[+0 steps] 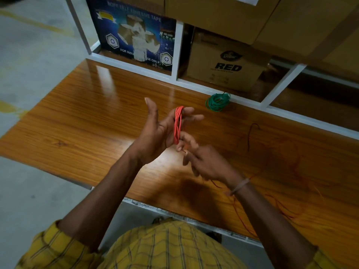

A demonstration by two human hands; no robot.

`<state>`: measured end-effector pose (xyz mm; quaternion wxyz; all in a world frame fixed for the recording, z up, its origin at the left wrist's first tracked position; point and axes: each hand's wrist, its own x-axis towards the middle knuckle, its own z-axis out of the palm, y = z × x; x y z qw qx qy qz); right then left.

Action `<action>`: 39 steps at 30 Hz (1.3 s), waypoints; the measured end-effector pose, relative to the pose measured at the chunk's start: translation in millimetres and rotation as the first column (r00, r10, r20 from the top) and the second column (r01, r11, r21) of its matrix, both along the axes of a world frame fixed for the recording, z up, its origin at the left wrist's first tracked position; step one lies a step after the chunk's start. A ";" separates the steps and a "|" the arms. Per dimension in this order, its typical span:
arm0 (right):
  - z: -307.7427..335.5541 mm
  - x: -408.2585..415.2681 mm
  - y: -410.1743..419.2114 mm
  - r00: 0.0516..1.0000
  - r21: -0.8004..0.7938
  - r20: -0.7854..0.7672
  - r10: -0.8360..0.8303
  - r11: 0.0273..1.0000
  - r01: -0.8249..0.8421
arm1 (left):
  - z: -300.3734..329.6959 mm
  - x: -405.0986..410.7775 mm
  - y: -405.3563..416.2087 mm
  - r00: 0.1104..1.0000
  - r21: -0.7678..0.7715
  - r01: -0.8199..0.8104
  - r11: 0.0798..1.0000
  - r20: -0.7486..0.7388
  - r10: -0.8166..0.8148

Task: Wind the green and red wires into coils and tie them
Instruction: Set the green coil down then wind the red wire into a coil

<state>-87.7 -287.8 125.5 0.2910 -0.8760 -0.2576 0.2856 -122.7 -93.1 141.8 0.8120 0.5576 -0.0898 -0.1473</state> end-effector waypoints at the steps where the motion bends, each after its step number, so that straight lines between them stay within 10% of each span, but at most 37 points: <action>1: 2.0 -8.8 -0.7 0.993 -0.084 0.064 0.096 0.992 -0.091 | 1.5 1.5 -1.8 1.000 -0.003 -0.029 1.000 -0.008 0.029; 4: 12.0 -32.8 -0.9 0.894 -0.231 0.289 0.343 0.931 -0.282 | 3.3 7.2 -7.9 0.994 0.048 -0.100 0.994 -0.037 0.102; 8: 58.7 -28.3 -7.8 0.888 -0.062 0.377 0.263 0.964 -0.259 | 1.3 7.2 -14.4 0.992 0.257 -0.094 0.962 -0.057 0.112; 19: 93.9 52.9 -45.9 0.986 0.548 -0.157 -0.052 0.826 0.131 | -2.1 -12.6 -24.0 0.995 0.211 0.102 0.972 -0.008 -0.103; 31: 0.6 9.0 -16.5 0.978 0.320 0.146 -0.149 0.943 0.096 | 22.9 -8.6 -8.4 1.000 -0.190 0.009 0.982 0.005 -0.009; 39: 34.1 -21.2 -25.1 0.939 0.157 0.311 0.150 0.966 -0.206 | 11.2 9.0 -7.1 0.977 0.075 -0.211 0.975 0.004 0.211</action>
